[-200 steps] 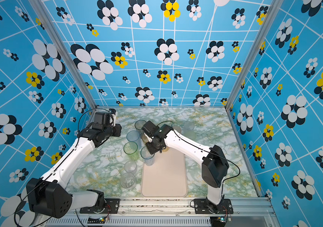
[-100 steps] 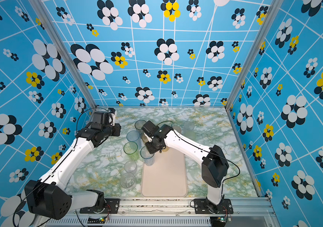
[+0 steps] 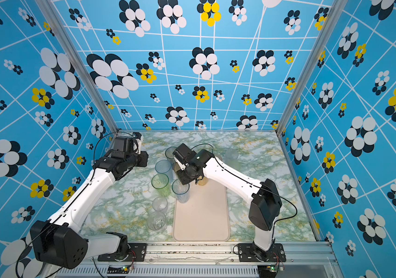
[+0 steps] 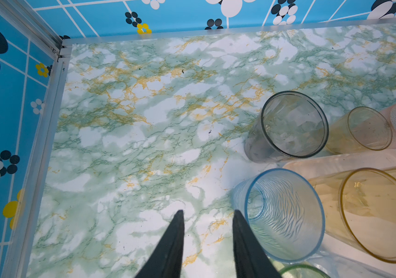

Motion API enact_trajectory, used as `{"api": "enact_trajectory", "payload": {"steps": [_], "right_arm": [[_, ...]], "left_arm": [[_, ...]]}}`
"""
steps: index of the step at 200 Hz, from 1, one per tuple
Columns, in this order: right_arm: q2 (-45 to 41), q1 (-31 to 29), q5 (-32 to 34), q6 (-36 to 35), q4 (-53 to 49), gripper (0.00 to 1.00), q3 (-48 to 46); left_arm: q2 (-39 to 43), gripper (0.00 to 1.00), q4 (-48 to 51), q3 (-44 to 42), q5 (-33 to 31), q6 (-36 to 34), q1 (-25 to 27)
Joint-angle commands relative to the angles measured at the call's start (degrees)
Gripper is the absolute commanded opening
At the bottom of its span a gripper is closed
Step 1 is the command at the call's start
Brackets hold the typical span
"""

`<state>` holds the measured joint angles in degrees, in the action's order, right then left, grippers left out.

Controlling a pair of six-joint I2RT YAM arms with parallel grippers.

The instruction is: Place the glasses into the tray

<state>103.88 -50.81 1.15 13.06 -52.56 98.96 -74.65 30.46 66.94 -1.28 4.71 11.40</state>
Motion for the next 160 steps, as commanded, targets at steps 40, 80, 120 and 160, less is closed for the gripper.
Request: {"api": "enact_trajectory", "payload": {"steps": [40, 80, 120, 160], "right_arm": [[3.4, 4.2, 1.6, -6.1, -6.0, 0.29, 10.3], [10.7, 6.6, -0.7, -10.2, -11.5, 0.29, 20.0], [19.1, 7.6, -1.2, -12.7, -18.1, 0.28, 31.5], [24.8, 8.1, -1.3, -13.1, -20.7, 0.28, 37.6]], "left_arm": [[0.7, 0.35, 2.1, 2.9, 0.8, -0.9, 0.5], [0.9, 0.35, 2.2, 3.0, -0.3, -1.1, 0.4], [0.4, 0.35, 2.1, 3.0, -0.8, -1.2, 0.4], [0.1, 0.35, 2.1, 3.1, -1.0, -1.5, 0.1]]}}
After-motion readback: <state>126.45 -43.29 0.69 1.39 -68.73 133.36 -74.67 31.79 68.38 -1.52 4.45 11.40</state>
